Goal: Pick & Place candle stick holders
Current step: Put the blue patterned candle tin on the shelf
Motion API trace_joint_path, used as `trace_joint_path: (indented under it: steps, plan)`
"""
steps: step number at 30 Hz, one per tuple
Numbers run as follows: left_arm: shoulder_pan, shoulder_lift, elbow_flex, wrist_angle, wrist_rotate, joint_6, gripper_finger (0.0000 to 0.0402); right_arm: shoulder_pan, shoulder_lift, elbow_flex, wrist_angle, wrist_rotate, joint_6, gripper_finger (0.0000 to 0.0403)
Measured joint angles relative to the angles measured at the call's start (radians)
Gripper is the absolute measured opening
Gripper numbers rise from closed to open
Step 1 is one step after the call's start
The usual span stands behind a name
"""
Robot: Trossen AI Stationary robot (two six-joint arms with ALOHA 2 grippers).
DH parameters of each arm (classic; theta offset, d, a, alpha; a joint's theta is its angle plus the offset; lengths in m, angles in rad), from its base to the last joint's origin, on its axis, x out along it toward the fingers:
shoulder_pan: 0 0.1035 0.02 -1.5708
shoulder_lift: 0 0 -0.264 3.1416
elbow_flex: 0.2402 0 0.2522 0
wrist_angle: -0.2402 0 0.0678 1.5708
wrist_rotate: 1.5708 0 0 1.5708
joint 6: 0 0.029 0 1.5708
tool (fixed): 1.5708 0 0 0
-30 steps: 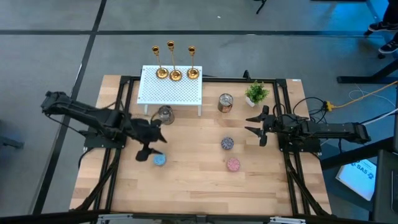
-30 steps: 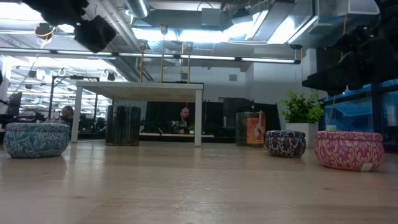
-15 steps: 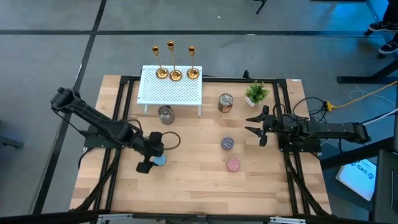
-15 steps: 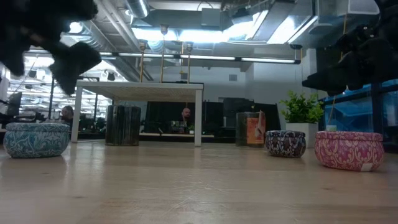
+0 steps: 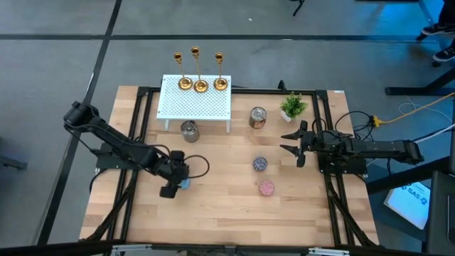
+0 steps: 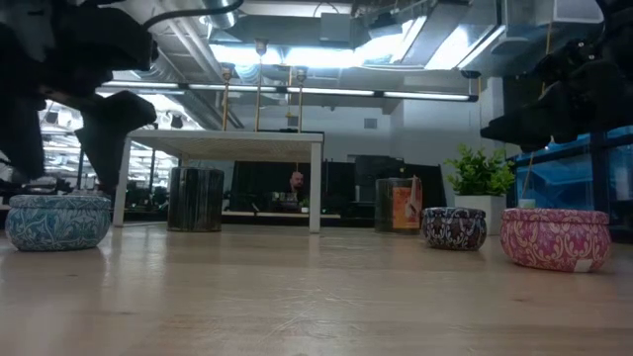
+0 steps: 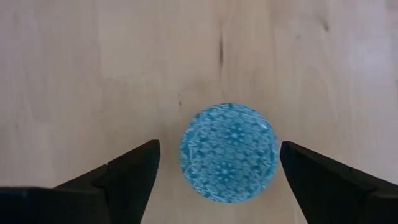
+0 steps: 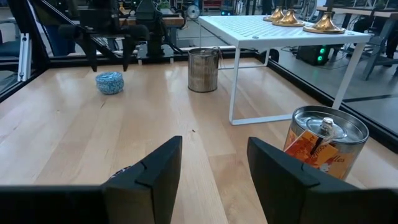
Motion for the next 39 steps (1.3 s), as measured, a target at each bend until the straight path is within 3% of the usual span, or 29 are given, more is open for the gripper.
trace_joint_path:
  steps: [20, 30, 39]
  plan:
    - [-0.048, 0.012, 0.000, -0.003, -0.036, -0.153, 0.0353, 0.000, 0.000, 0.000, 0.000, 0.000, 0.000, 0.0186]
    - [-0.062, 0.100, -0.001, 0.069, -0.037, -0.148, 0.0378, 0.000, 0.000, 0.000, 0.000, 0.000, 0.000, 0.0185]
    - [-0.073, 0.193, -0.002, 0.096, -0.051, -0.144, 0.0373, 0.000, 0.000, 0.000, 0.000, 0.000, 0.000, 0.0185]
